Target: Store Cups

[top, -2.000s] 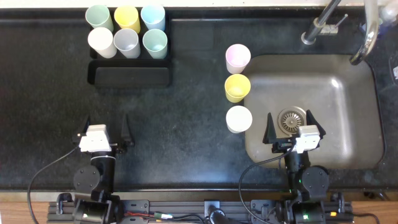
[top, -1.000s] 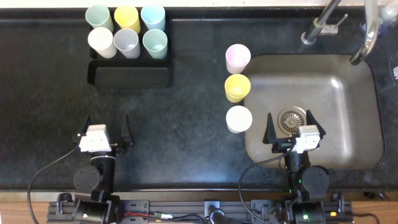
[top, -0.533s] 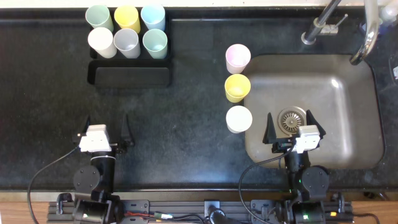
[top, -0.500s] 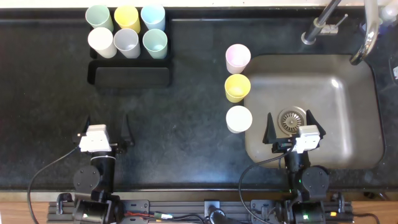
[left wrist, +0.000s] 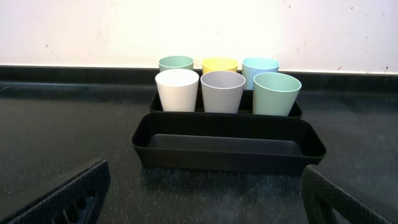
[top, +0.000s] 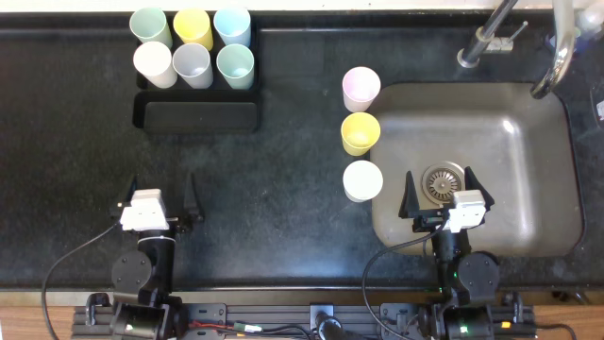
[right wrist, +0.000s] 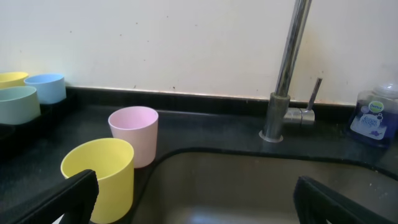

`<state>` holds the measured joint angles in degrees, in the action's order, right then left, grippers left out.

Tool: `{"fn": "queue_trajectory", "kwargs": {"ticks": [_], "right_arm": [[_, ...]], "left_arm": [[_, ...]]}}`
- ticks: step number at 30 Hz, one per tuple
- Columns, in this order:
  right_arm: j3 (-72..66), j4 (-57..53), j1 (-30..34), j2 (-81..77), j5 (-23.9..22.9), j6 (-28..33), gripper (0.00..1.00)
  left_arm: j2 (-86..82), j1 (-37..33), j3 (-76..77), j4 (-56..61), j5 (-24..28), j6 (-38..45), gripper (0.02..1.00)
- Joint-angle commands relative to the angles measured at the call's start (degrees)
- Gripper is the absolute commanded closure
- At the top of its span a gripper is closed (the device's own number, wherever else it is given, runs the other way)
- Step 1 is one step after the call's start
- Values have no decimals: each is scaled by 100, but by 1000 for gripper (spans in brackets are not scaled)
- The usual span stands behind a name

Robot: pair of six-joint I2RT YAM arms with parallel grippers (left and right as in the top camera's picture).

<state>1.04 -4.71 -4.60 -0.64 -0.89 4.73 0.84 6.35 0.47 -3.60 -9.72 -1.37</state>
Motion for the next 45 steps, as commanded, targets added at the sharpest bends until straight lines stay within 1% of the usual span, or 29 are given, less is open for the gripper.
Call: {"fn": "queue_trajectory", "kwargs": {"ticks": [1,5,9,10,13,15,16,17,18,20,21,23,24,25,27,30,39,42,43,45], "right_arm": [[-76,28,-28,44,-7,20,5],[-79,28,-28,44,-7,20,5],[-76,28,-28,44,-7,20,3],[-76,28,-28,44,-7,20,3],[-76,28,-28,44,-7,20,3],[-76,28,-28,44,-7,20,3],[-76,28,-28,44,-7,20,3],[-76,28,-28,44,-7,20,1],[-76,28,-28,44,-7,20,3],[-76,28,-28,44,-7,20,3],[-76,28,-28,44,-7,20,5],[-76,28,-28,44,-7,20,3],[-76,28,-28,44,-7,20,5],[-76,28,-28,44,-7,20,3],[-76,28,-28,44,-7,20,5],[-76,28,-28,44,-7,20,3],[-76,28,-28,44,-7,20,5],[-76,28,-28,44,-7,20,5],[-76,28,-28,44,-7,20,3],[-76,28,-28,44,-7,20,3]], "left_arm": [[-68,11,-2,-17,-87,-42,18],[-68,15,2,-13,-83,-44,18],[39,15,238,-15,175,-44,18],[304,17,588,-17,374,-44,18],[994,17,1414,-111,754,-46,18],[1718,17,2275,-391,1172,-44,18],[2085,17,2697,-564,1266,-46,18],[2514,17,3182,-780,1403,-48,18],[3285,17,4061,-1237,1659,-59,18],[4148,61,5049,-1834,1886,-66,18],[4684,155,5678,-2240,1915,-74,18],[5615,404,6798,-2962,1709,-278,18],[6100,570,7399,-3342,1484,-472,18],[6981,925,8505,-4044,1012,-868,18],[7823,1276,9534,-4671,597,-1290,18],[9066,1729,10933,-5499,249,-1974,18],[12155,2605,14220,-7536,210,-3335,18],[12948,2776,15156,-8140,212,-3611,18],[13490,2872,15846,-8461,236,-3665,18],[13912,2920,16382,-8631,284,-3674,18]]}}
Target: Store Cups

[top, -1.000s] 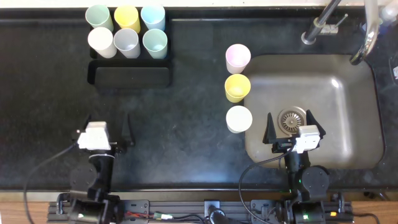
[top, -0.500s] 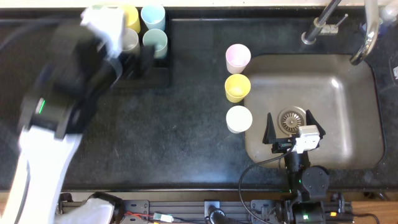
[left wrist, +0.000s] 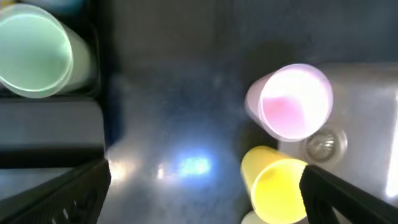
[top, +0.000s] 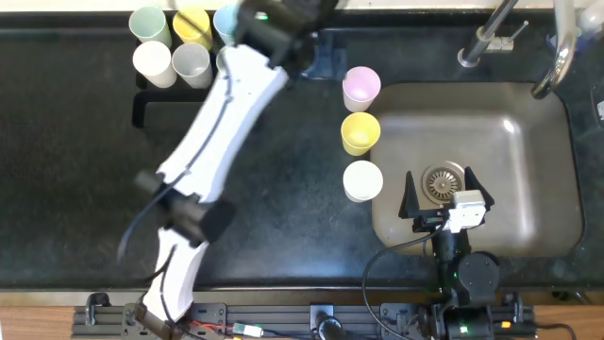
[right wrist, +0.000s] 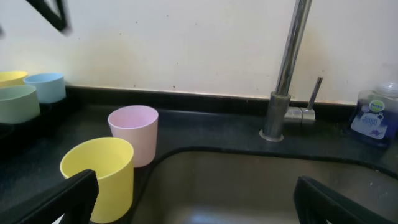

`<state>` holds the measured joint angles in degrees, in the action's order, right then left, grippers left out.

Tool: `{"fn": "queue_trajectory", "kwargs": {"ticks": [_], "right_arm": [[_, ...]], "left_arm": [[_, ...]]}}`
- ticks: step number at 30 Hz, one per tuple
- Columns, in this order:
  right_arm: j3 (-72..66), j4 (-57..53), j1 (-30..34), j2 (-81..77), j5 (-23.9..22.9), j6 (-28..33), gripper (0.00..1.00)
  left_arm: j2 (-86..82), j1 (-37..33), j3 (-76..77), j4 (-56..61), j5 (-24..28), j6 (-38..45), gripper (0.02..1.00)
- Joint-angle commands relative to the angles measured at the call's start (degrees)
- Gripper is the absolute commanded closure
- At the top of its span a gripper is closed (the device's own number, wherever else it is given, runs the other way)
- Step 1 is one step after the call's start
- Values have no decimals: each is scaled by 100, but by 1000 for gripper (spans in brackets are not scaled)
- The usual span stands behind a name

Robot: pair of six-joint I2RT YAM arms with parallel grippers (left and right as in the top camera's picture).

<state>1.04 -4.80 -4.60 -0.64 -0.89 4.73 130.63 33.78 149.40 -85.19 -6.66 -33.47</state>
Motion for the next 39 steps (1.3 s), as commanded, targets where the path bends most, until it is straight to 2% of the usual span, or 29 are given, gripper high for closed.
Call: {"fn": "queue_trajectory", "kwargs": {"ticks": [1,7,21,27,28,30,33,37,38,39], "right_arm": [[-76,37,-28,44,-7,20,5],[-76,37,-28,44,-7,20,3],[-76,37,-28,44,-7,20,3],[-76,37,-28,44,-7,20,5],[-76,37,-28,44,-7,20,5],[-76,37,-28,44,-7,20,3],[-76,37,-28,44,-7,20,3],[-76,37,-28,44,-7,20,3],[-76,37,-28,44,-7,20,3],[-76,37,-28,44,-7,20,5]], "left_arm": [[1145,190,1740,-546,15,-529,18],[2111,197,2376,-619,74,-756,18],[2699,214,2402,-385,162,-754,18],[2824,236,2400,-83,221,-754,134],[2839,247,2398,9,254,-752,224],[2839,262,2398,79,251,-728,325],[2839,286,2398,96,260,-730,362],[2839,310,2398,87,315,-730,687],[2839,310,2398,87,328,-730,792],[2839,308,2398,87,337,-728,939]]}}
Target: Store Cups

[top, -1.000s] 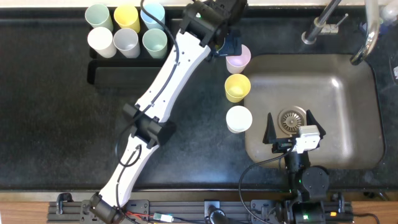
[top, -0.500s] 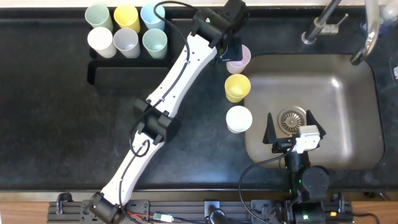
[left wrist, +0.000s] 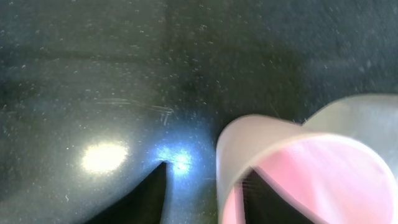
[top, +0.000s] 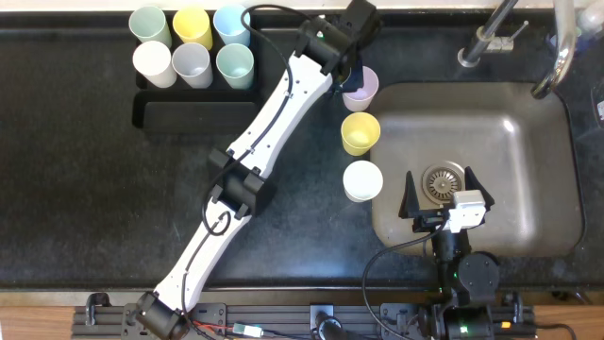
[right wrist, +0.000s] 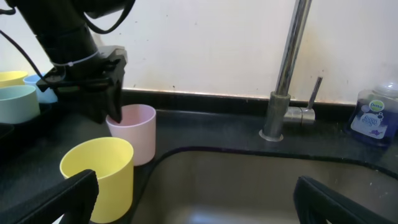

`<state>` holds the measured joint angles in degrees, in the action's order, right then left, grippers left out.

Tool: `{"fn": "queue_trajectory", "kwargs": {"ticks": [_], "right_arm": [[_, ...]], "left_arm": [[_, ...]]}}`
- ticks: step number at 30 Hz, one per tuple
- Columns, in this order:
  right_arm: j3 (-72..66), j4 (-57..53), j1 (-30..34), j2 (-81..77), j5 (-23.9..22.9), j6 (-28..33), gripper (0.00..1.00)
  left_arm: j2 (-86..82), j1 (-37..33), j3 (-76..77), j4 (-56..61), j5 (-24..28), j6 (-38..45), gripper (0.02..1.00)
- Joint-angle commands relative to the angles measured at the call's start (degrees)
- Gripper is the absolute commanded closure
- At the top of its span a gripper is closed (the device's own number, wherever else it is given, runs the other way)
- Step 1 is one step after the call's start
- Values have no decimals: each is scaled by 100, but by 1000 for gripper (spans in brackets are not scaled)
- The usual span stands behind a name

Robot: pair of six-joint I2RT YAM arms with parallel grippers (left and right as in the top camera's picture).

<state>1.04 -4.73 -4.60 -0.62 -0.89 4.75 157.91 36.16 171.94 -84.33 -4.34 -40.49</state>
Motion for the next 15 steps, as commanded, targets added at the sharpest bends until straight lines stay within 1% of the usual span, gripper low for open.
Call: {"fn": "queue_trajectory", "kwargs": {"ticks": [1,9,13,15], "right_arm": [[-76,31,-28,42,-7,17,3],[-76,31,-28,42,-7,17,3],[-76,31,-28,42,-7,17,5],[-76,31,-28,42,-7,17,5]], "left_arm": [[111,72,144,0,111,-26,982],[48,70,144,-345,214,-9,982],[-273,15,144,-625,212,-2,982],[-507,-31,144,-634,208,151,982]]}}
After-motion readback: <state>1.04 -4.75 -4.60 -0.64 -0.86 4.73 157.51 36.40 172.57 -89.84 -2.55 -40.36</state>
